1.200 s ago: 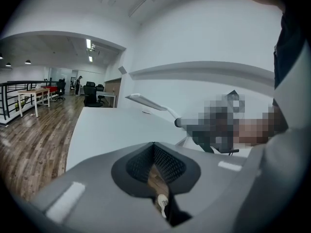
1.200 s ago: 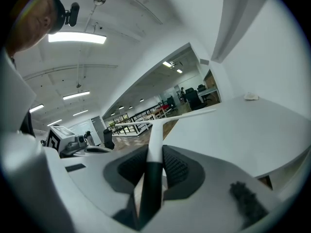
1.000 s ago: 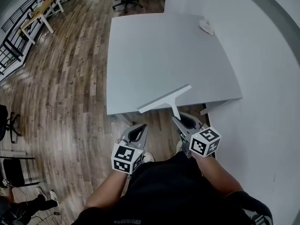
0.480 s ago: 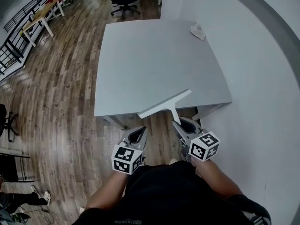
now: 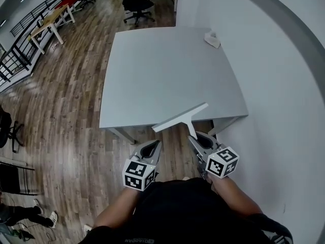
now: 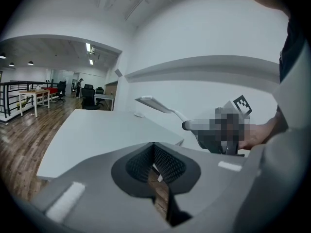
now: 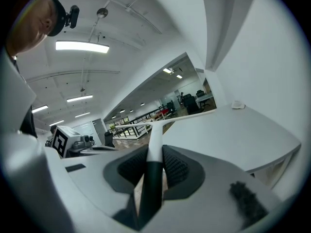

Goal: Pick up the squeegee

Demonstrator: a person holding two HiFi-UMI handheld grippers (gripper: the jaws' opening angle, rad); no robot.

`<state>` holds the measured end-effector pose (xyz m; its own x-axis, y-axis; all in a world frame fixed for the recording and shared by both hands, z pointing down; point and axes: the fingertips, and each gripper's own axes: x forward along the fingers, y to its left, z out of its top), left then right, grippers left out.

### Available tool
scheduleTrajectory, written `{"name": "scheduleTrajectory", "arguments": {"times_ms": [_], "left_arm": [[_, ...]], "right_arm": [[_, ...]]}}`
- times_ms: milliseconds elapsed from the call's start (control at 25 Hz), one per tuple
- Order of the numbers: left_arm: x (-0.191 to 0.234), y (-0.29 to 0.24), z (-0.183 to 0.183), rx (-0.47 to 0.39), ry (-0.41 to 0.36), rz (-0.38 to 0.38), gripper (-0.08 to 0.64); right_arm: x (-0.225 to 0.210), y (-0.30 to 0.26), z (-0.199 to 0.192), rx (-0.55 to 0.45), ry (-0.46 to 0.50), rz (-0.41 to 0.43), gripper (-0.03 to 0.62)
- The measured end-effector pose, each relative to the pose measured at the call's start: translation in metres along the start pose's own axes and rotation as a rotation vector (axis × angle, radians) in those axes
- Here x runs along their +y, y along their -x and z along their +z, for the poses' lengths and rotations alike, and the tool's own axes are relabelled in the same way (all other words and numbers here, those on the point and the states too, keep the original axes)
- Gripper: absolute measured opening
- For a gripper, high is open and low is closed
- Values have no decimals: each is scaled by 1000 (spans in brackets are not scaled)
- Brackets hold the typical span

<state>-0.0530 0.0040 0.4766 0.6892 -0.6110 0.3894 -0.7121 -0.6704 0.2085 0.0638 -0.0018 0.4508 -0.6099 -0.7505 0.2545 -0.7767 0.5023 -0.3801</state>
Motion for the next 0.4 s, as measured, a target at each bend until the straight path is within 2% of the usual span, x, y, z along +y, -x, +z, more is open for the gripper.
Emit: {"name": "scheduleTrajectory", "arguments": {"times_ms": [400], "left_arm": [[0, 2, -3, 20, -55, -16, 8]], "right_arm": [[6, -7, -4, -12, 0, 8, 98]]}}
